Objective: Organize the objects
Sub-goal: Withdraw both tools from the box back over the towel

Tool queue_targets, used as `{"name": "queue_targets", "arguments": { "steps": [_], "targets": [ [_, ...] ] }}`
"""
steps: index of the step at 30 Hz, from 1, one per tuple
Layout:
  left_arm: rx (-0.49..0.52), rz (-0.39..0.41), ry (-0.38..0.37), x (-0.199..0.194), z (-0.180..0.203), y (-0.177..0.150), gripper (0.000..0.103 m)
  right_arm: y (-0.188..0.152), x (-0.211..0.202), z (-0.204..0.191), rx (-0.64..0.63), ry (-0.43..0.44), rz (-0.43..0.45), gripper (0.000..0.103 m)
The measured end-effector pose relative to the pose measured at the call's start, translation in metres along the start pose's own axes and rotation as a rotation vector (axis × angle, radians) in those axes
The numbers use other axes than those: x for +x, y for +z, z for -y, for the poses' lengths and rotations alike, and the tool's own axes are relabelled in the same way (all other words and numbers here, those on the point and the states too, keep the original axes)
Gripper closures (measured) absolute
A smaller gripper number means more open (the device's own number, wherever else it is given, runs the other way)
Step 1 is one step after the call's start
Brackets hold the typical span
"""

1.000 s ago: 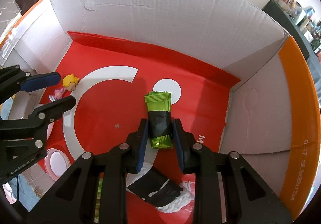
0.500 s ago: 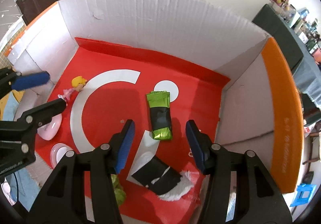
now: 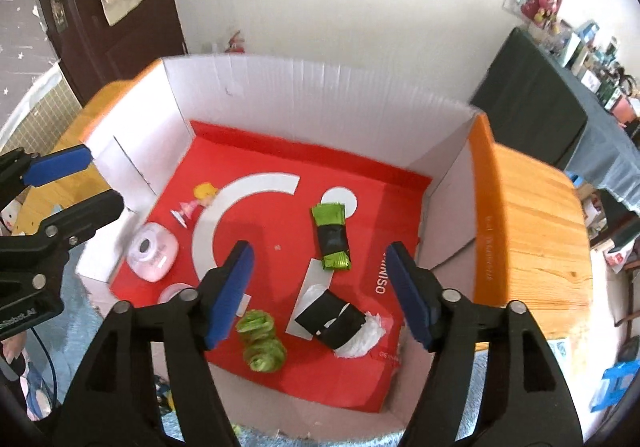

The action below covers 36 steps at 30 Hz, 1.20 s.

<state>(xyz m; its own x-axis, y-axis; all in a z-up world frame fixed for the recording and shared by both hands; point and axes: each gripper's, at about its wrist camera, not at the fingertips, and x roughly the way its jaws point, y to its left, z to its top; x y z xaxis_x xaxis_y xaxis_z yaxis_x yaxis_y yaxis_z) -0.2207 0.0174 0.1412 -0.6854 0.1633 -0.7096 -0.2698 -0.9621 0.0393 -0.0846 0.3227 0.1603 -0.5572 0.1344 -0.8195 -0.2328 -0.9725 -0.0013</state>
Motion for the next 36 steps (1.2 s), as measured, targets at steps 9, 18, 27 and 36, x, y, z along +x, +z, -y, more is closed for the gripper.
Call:
{"name": "queue_targets", "arguments": {
  "steps": [9,18,27,36],
  "targets": [
    [-0.022,0.132,0.012,-0.071,0.007,-0.013,0.02,-0.002,-0.015,-0.026,0.055,0.047,0.147,0.026],
    [-0.137,0.184,-0.042,-0.113,0.003,-0.042,0.01,-0.041,-0.062,-0.034,0.085,0.065,0.255,0.021],
    [-0.17,0.205,0.008,-0.132,0.015,-0.08,0.001,-0.088,-0.097,-0.048,0.065,-0.005,0.391,0.013],
    [-0.199,0.194,0.029,-0.131,0.023,-0.119,0.0,-0.126,-0.104,-0.063,0.063,-0.013,0.449,0.006]
  ]
}}
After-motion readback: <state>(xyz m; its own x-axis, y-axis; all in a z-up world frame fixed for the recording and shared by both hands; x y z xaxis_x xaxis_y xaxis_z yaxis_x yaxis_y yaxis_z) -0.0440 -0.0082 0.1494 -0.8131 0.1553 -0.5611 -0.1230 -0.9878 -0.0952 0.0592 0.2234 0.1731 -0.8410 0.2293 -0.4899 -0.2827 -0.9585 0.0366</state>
